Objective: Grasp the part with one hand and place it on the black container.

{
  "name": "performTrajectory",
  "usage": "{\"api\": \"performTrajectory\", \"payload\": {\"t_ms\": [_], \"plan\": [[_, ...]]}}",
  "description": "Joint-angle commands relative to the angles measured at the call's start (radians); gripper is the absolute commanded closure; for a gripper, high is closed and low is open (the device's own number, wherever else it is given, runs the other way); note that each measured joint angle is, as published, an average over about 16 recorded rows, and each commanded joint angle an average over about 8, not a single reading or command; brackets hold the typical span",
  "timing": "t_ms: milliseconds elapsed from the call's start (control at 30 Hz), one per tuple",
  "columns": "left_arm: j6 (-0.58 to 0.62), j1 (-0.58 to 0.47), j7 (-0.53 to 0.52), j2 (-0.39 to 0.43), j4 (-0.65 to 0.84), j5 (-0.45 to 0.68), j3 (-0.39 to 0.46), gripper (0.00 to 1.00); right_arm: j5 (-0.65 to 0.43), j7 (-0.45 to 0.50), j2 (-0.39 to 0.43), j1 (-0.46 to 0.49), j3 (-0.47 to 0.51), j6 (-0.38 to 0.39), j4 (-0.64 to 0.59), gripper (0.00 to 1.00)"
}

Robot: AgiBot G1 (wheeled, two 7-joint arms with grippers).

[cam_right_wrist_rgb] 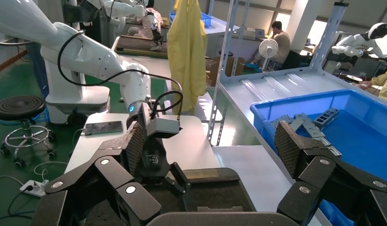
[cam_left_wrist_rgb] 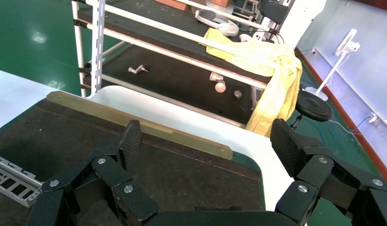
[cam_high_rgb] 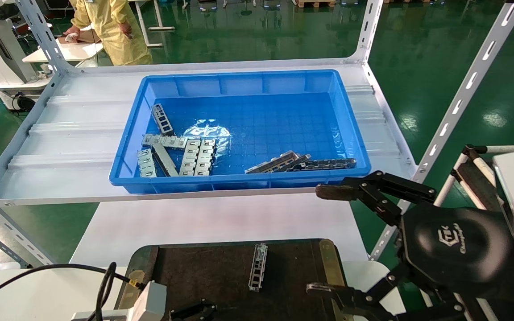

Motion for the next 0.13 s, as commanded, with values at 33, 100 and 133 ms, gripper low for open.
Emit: {"api": "performTrajectory", "payload": {"t_ms": [33,100,133], "plan": [[0.057,-0.016,0.027,0.009,0.068,-0.005,-0.002,0.0,0.0,0.0,0.0,0.0,0.0,0.0,0.0,0.0],[0.067,-0.019,0.033,0.012,0.082,-0.006,-0.002,0.0,0.0,0.0,0.0,0.0,0.0,0.0,0.0,0.0],[0.071,-0.021,0.035,0.013,0.089,-0.006,-0.002,0.0,0.0,0.0,0.0,0.0,0.0,0.0,0.0,0.0]]}}
